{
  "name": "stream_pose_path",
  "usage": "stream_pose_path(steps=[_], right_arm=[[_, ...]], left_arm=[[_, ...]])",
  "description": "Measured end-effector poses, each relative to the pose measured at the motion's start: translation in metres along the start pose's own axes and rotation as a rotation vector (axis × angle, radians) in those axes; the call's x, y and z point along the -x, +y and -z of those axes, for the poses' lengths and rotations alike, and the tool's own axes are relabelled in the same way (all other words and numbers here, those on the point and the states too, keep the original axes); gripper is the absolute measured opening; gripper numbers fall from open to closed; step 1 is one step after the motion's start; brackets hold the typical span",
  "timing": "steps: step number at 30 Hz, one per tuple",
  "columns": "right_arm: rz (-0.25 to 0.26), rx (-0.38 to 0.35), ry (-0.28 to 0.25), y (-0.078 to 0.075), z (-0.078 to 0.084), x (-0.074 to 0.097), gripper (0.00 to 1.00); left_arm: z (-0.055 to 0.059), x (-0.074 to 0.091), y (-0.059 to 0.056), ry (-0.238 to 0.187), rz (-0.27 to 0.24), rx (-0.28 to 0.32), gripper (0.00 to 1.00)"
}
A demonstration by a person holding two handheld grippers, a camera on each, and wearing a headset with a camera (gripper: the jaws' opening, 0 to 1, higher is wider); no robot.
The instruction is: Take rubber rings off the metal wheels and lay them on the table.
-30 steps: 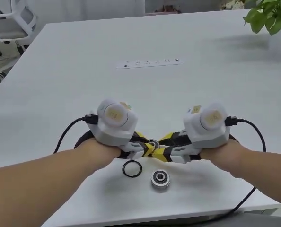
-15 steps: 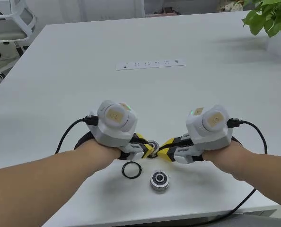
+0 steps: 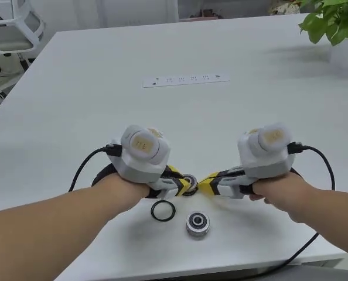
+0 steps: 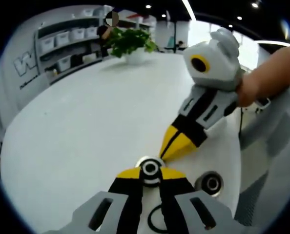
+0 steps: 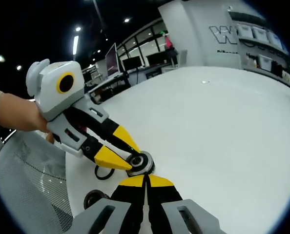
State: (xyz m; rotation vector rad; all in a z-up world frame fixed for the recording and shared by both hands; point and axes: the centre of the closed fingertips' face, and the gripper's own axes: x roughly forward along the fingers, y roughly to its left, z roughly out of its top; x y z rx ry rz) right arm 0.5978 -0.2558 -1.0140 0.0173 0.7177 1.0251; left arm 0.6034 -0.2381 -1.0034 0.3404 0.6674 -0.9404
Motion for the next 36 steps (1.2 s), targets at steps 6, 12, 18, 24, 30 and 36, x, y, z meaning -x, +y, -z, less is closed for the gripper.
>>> stream_pose_path(steps=[6, 12, 18, 24, 30, 36], right_arm=[[0.001, -0.059, -0.034, -0.001, -0.006, 0.001, 0.0], [-0.014, -0.112, -0.065, 0.0, -0.008, 0.002, 0.0], [-0.017, -0.121, -0.069, 0.003, -0.01, 0.002, 0.0], [-0.037, -0.113, -0.068, 0.01, -0.012, -0.001, 0.0], [-0.089, -0.115, -0.11, 0.023, -0.024, -0.003, 0.0], [-0.083, -0.108, -0.102, 0.023, -0.024, -0.005, 0.0]], left_arm=[[0.0, 0.0, -0.002, 0.001, -0.003, 0.002, 0.13], [0.0, 0.0, -0.002, 0.003, -0.01, 0.005, 0.13], [0.0, -0.001, -0.002, 0.005, -0.013, 0.005, 0.13], [0.0, -0.001, -0.002, 0.01, -0.02, -0.009, 0.12], [0.0, -0.001, -0.002, 0.009, -0.017, -0.011, 0.12], [0.0, -0.001, -0.002, 0.007, -0.016, -0.015, 0.12]])
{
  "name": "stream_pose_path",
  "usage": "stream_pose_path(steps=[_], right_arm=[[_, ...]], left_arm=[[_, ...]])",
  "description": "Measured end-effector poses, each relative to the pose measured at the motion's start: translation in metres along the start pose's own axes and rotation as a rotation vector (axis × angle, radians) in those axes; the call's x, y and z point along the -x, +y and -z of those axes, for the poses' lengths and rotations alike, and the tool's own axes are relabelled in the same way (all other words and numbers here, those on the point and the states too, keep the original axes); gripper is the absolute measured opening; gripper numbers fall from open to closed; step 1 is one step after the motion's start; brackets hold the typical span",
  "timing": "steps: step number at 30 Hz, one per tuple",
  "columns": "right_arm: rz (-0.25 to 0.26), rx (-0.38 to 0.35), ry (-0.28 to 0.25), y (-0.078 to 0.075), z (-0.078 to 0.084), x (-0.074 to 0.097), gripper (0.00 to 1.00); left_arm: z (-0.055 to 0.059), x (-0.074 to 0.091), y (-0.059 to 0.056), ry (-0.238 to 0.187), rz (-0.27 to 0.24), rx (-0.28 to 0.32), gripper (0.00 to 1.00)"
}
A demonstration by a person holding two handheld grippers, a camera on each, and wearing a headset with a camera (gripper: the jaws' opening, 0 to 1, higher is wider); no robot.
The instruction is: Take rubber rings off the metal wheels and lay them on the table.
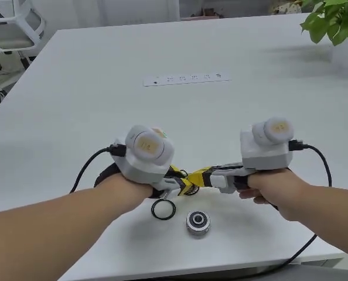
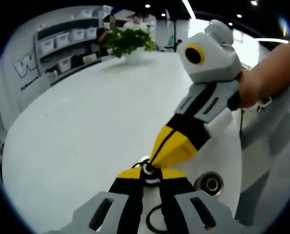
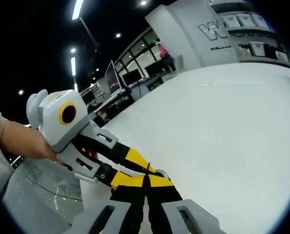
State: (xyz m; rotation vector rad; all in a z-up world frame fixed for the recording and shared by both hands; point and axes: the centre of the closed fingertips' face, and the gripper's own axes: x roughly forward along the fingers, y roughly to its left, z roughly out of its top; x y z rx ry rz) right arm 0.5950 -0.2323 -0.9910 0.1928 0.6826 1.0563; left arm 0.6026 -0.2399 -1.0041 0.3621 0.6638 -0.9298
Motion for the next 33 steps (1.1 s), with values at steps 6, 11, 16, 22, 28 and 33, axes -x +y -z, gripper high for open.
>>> stream_pose_path(steps=[6, 11, 16, 22, 28, 33], right_arm=[[0.03, 0.021, 0.021, -0.007, 0.005, 0.002, 0.0], [0.048, 0.01, 0.029, -0.008, 0.008, 0.005, 0.0], [0.035, 0.004, 0.022, -0.004, 0.005, 0.008, 0.0], [0.027, -0.014, 0.005, -0.002, 0.001, 0.012, 0.0], [0.016, -0.027, -0.005, 0.001, -0.003, 0.012, 0.0], [-0.007, -0.04, -0.01, 0.007, -0.006, 0.011, 0.0]], left_arm=[[0.0, 0.0, -0.001, -0.016, -0.001, -0.015, 0.13], [-0.001, 0.0, 0.0, -0.023, 0.006, -0.021, 0.14], [0.0, 0.004, -0.005, -0.023, 0.033, -0.02, 0.21], [-0.002, 0.013, -0.008, -0.041, 0.049, -0.03, 0.26], [-0.004, 0.025, -0.006, -0.067, 0.053, -0.027, 0.31], [-0.006, 0.036, -0.007, -0.093, 0.059, -0.009, 0.35]])
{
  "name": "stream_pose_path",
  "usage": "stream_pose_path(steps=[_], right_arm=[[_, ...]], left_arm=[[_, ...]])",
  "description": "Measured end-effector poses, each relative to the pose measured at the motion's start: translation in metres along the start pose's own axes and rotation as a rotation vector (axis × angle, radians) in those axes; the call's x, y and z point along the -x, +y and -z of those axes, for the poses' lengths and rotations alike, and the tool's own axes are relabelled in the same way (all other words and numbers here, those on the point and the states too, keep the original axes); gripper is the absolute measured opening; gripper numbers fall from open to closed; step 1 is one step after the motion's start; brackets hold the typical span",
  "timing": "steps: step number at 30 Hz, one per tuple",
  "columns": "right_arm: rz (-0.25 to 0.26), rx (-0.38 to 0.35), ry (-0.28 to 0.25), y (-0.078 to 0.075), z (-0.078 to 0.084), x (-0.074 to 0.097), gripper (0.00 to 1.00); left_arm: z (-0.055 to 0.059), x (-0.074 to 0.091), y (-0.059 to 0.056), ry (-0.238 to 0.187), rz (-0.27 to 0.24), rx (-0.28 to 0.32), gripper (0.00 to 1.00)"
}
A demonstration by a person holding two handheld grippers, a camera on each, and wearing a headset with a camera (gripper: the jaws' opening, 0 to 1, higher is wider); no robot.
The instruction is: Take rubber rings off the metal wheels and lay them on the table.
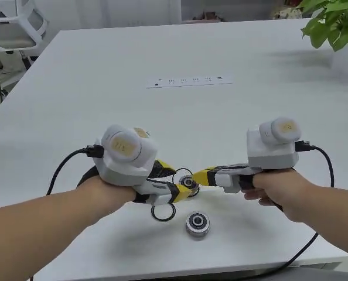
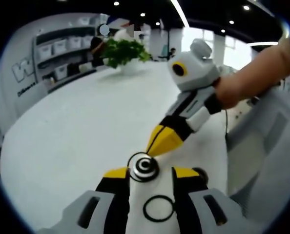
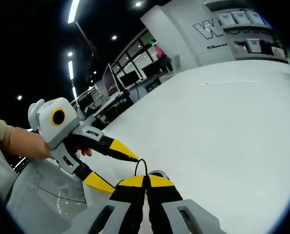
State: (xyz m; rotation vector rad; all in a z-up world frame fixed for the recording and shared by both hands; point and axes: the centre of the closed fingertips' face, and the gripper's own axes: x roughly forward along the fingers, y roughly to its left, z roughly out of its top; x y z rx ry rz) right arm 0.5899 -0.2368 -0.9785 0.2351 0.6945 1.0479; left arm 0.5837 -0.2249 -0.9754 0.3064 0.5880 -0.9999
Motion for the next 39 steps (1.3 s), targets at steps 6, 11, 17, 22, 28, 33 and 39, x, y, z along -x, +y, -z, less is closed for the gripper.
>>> stream_pose_path(steps=[6, 11, 17, 22, 28, 33, 39], right_arm=[[-0.024, -0.013, -0.007, 0.005, -0.003, -0.002, 0.0], [-0.043, -0.015, -0.01, 0.011, -0.007, -0.002, 0.0], [-0.06, -0.014, -0.007, 0.019, -0.009, -0.003, 0.0], [-0.069, -0.009, 0.007, 0.025, -0.006, -0.006, 0.0], [-0.087, -0.003, 0.04, 0.029, 0.001, -0.01, 0.0], [-0.102, 0.005, 0.073, 0.035, 0.007, -0.015, 0.0], [-0.116, 0.008, 0.114, 0.04, 0.017, -0.022, 0.0]], left_arm=[[-0.007, 0.016, -0.001, -0.043, 0.004, 0.011, 0.43], [-0.008, 0.029, 0.0, -0.06, 0.006, 0.021, 0.5], [-0.003, 0.044, 0.0, -0.07, 0.004, 0.022, 0.59], [0.006, 0.052, -0.003, -0.051, 0.015, 0.02, 0.69], [0.011, 0.061, -0.005, -0.055, 0.02, 0.045, 0.76], [0.016, 0.068, -0.006, -0.046, 0.014, 0.029, 0.82], [0.023, 0.073, -0.01, -0.03, 0.025, 0.03, 0.88]])
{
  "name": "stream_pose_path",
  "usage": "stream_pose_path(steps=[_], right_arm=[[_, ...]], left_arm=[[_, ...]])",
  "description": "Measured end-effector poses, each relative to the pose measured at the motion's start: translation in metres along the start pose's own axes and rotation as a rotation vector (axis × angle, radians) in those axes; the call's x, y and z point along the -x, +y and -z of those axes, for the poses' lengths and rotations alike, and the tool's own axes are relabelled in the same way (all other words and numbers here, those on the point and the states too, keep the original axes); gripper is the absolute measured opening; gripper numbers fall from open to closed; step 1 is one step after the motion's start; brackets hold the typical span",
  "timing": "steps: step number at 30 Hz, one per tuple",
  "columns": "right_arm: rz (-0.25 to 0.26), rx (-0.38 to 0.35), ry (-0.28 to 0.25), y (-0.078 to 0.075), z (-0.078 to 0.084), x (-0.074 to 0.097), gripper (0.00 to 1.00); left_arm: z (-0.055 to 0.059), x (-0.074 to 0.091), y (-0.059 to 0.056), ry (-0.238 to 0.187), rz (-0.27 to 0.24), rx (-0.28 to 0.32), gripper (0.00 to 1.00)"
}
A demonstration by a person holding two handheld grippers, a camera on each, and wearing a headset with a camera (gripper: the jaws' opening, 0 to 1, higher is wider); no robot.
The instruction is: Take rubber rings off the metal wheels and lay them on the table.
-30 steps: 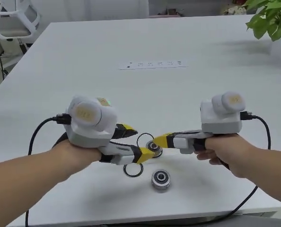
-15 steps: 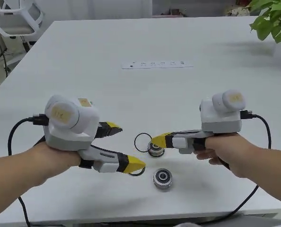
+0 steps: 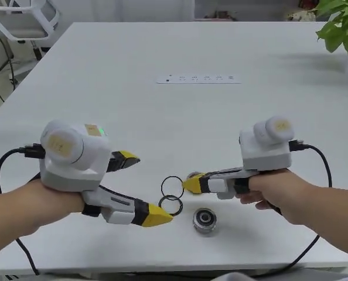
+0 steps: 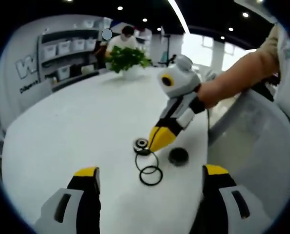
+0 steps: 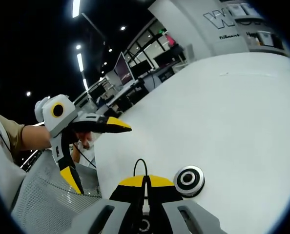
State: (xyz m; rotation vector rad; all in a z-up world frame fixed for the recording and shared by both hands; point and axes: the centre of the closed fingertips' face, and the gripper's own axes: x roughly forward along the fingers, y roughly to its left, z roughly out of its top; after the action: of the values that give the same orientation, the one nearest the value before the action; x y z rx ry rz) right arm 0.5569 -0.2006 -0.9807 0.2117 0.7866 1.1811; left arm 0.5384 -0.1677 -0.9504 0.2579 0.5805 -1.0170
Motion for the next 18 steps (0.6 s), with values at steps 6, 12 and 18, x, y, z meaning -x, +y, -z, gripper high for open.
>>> stream_pose_path(steps=[6, 12, 18], right_arm=[[-0.001, -0.006, 0.046, 0.003, 0.011, -0.007, 0.0], [0.001, -0.01, 0.084, 0.0, 0.017, -0.011, 0.0], [0.009, -0.006, 0.11, -0.004, 0.022, -0.016, 0.0]], left_arm=[[0.007, 0.004, 0.0, 0.009, 0.0, 0.006, 0.88], [0.013, 0.007, -0.002, 0.028, 0.007, -0.007, 0.88], [0.014, 0.007, -0.001, 0.026, 0.004, 0.005, 0.88]])
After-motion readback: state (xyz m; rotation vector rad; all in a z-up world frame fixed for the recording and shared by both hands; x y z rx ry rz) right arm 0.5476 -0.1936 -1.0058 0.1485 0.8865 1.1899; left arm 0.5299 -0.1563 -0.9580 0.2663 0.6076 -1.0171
